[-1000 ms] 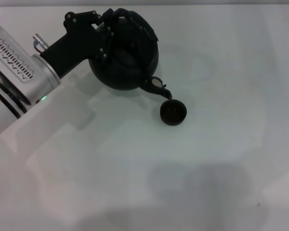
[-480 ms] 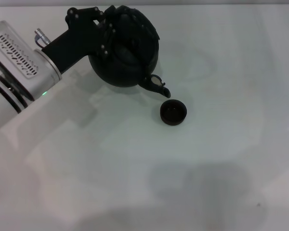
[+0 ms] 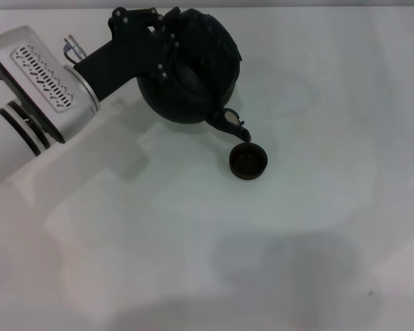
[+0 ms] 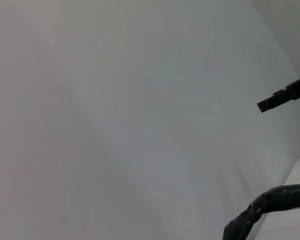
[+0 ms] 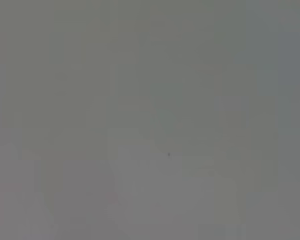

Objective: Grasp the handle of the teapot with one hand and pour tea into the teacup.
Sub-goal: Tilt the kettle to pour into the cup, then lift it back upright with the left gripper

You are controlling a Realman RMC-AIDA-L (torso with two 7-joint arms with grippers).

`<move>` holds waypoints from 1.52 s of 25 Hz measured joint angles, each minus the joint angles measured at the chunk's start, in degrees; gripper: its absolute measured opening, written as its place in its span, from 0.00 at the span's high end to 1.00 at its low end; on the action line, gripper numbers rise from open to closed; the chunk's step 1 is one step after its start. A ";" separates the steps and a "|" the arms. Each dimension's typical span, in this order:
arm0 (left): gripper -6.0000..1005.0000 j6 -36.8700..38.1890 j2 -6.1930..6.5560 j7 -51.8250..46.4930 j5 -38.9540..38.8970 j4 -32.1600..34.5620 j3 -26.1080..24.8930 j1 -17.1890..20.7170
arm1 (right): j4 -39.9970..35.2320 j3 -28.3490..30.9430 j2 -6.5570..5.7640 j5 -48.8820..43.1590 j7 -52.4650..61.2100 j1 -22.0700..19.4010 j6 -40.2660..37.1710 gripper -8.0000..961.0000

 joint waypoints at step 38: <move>0.90 -0.08 0.02 3.15 1.73 0.47 1.25 -0.28 | 0.22 -0.01 0.10 0.14 0.00 0.15 -0.31 0.12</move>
